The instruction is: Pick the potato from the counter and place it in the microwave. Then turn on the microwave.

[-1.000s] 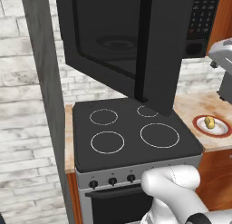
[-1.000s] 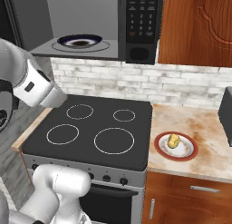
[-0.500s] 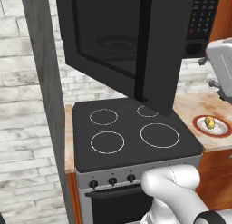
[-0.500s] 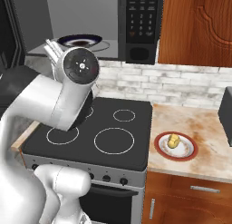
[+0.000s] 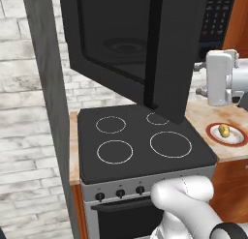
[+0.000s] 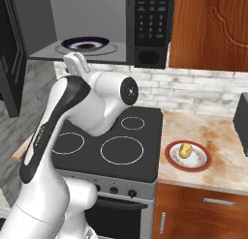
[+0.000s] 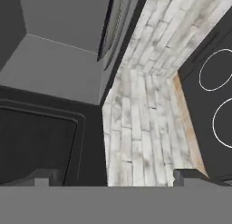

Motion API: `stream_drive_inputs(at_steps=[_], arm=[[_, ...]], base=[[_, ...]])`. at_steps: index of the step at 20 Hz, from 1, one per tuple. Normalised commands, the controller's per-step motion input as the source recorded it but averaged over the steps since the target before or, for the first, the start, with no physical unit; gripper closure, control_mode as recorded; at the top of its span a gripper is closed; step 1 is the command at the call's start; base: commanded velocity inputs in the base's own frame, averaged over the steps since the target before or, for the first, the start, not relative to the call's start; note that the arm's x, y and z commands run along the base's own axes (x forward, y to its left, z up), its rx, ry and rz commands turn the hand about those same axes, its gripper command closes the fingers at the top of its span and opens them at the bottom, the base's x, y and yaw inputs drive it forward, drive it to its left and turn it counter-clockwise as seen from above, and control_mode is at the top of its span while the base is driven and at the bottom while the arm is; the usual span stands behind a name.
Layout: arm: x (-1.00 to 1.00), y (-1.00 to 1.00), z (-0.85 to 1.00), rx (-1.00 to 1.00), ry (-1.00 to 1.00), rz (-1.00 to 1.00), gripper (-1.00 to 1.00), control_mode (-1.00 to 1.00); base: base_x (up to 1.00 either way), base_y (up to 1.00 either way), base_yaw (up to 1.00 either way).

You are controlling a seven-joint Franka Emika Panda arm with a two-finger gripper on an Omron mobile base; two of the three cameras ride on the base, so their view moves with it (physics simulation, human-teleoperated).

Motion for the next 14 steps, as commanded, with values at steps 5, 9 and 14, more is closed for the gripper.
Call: stream_drive_inputs(at_steps=[5,9,14], arm=[[0.3,0.49,-0.06,0.18,0.03,0.23,-1.0,-1.0],[0.25,0.47,0.0,0.12,0.03,0.22,-1.0,-1.0],[0.16,0.52,0.0,0.08,0.05,0.22,-1.0,-1.0]], base=[[0.0,0.0,0.0],[0.0,0.0,0.0],[0.0,0.0,0.0]])
